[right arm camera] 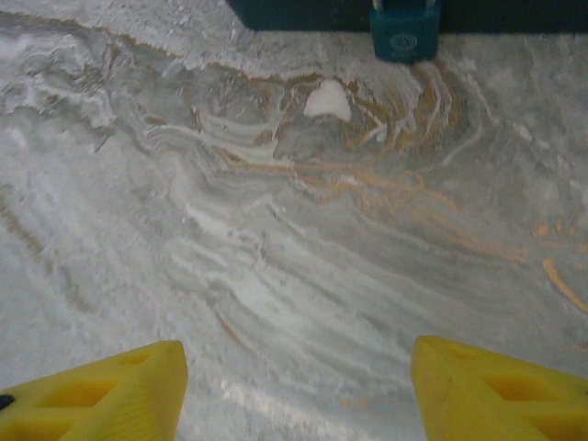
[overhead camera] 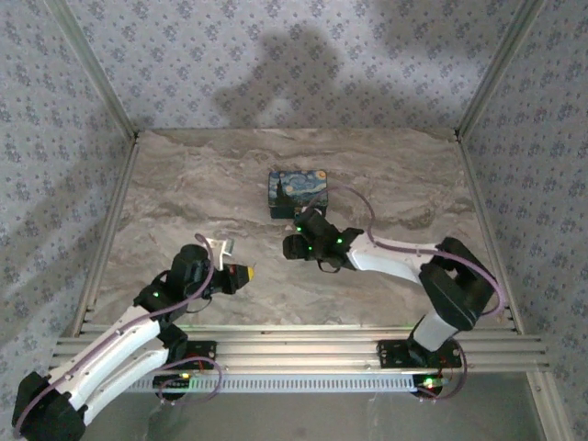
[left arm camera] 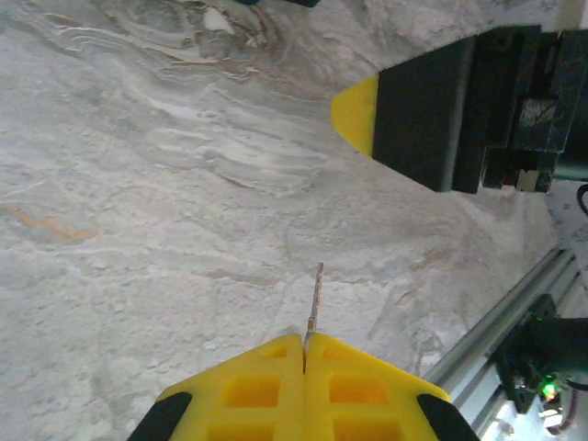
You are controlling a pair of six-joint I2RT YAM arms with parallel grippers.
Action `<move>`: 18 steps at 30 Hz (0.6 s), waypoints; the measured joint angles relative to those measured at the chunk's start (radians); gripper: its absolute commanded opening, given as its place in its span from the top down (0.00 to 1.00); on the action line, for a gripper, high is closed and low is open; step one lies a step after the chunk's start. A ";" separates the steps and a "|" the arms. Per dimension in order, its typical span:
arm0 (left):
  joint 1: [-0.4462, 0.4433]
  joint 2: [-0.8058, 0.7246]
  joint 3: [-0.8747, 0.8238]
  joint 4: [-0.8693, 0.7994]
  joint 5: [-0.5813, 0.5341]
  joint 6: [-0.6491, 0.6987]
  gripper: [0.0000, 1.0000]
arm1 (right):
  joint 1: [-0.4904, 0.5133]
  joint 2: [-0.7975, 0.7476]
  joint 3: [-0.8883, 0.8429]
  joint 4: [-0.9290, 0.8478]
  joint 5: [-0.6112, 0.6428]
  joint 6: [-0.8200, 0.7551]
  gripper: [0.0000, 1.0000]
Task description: Unlock a padlock with a key
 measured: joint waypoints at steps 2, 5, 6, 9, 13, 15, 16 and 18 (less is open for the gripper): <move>0.006 0.006 0.000 -0.011 0.000 0.005 1.00 | 0.013 0.043 0.039 -0.004 0.047 0.003 0.30; 0.009 0.021 0.000 -0.013 0.001 0.010 1.00 | 0.028 0.108 0.091 -0.008 0.117 0.009 0.30; 0.009 0.023 0.000 -0.015 0.001 0.011 1.00 | 0.032 0.130 0.107 -0.012 0.142 0.013 0.30; 0.009 0.024 0.000 -0.023 0.002 0.014 1.00 | 0.034 0.185 0.142 -0.018 0.201 0.023 0.32; 0.011 0.027 0.000 -0.034 0.005 0.021 1.00 | 0.028 0.240 0.172 -0.019 0.253 0.021 0.35; 0.015 0.030 0.000 -0.035 0.008 0.026 1.00 | 0.022 0.264 0.191 -0.017 0.268 0.013 0.35; 0.017 0.034 0.000 -0.036 0.010 0.030 1.00 | 0.018 0.279 0.208 -0.023 0.275 0.007 0.35; 0.025 0.043 0.000 -0.037 0.020 0.041 1.00 | 0.010 0.306 0.246 -0.023 0.290 0.000 0.35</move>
